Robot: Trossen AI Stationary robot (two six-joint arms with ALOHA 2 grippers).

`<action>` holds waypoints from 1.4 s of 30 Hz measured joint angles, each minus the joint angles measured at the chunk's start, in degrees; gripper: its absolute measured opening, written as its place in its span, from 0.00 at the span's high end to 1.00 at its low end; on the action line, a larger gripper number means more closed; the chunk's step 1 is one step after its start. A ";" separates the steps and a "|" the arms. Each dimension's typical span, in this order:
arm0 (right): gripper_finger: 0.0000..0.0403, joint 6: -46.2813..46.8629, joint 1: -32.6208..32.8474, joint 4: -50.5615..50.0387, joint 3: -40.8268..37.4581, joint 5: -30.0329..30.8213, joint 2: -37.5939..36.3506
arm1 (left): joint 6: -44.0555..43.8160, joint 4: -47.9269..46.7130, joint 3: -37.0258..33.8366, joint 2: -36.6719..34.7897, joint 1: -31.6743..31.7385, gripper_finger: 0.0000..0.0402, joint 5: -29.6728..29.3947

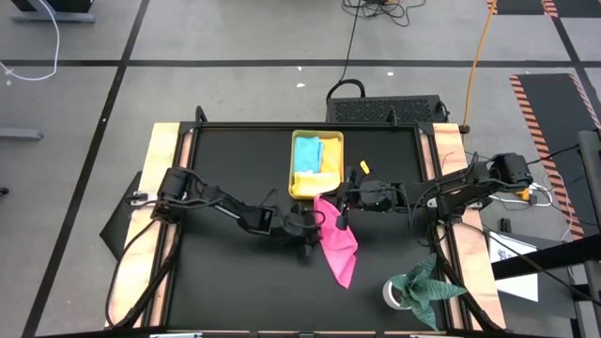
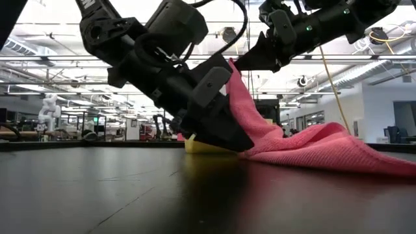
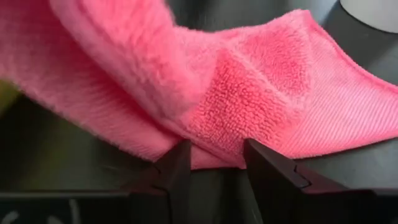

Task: Fold microfiber towels
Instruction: Fold the pink towel

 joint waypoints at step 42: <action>1.00 0.60 9.14 6.30 -9.45 0.40 -9.53 | 25.54 -1.93 0.40 -3.47 -6.69 0.93 -1.13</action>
